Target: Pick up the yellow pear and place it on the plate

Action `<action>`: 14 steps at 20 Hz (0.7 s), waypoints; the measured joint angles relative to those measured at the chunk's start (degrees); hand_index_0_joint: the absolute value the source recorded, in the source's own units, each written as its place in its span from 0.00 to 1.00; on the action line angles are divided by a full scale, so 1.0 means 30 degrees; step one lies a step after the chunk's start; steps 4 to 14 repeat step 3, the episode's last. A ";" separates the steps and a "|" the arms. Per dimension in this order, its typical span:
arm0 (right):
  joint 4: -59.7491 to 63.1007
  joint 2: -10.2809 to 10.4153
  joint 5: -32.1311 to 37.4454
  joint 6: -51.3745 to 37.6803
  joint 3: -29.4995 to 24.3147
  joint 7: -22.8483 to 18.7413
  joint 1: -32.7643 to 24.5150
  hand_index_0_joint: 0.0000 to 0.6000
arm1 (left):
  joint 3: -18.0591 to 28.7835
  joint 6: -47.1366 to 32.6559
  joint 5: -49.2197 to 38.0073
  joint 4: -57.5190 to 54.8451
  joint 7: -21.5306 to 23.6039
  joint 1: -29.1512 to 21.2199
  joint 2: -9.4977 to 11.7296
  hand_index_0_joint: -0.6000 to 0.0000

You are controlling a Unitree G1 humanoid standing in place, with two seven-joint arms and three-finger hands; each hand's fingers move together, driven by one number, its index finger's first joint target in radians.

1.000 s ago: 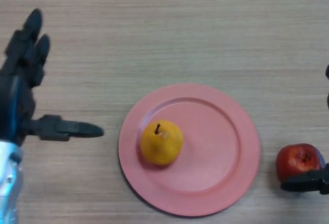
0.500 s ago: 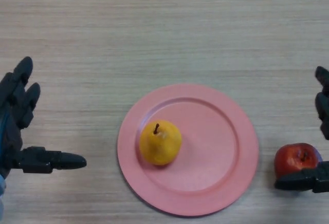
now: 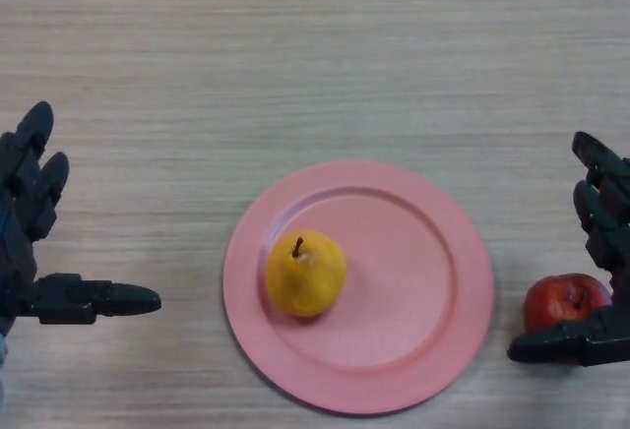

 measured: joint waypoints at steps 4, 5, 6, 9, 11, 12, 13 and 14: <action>0.0000 -0.0004 -0.0002 0.0000 0.0001 -0.0180 -0.0159 0.00 | 0.0000 0.0001 -0.0003 -0.0001 -0.0038 0.0000 0.0000 1.00; 0.0000 -0.0004 -0.0002 0.0000 0.0001 -0.0180 -0.0159 0.00 | 0.0000 0.0001 -0.0003 -0.0001 -0.0038 0.0000 0.0000 1.00; 0.0000 -0.0004 -0.0002 0.0000 0.0001 -0.0180 -0.0159 0.00 | 0.0000 0.0001 -0.0003 -0.0001 -0.0038 0.0000 0.0000 1.00; 0.0000 -0.0004 -0.0002 0.0000 0.0001 -0.0180 -0.0159 0.00 | 0.0000 0.0001 -0.0003 -0.0001 -0.0038 0.0000 0.0000 1.00; 0.0000 -0.0004 -0.0002 0.0000 0.0001 -0.0180 -0.0159 0.00 | 0.0000 0.0001 -0.0003 -0.0001 -0.0038 0.0000 0.0000 1.00; 0.0000 -0.0004 -0.0002 0.0000 0.0001 -0.0180 -0.0159 0.00 | 0.0000 0.0001 -0.0003 -0.0001 -0.0038 0.0000 0.0000 1.00; 0.0000 -0.0004 -0.0002 0.0000 0.0001 -0.0180 -0.0159 0.00 | 0.0000 0.0001 -0.0003 -0.0001 -0.0038 0.0000 0.0000 1.00; 0.0000 -0.0004 -0.0002 0.0000 0.0001 -0.0180 -0.0159 0.00 | 0.0000 0.0001 -0.0003 -0.0001 -0.0038 0.0000 0.0000 1.00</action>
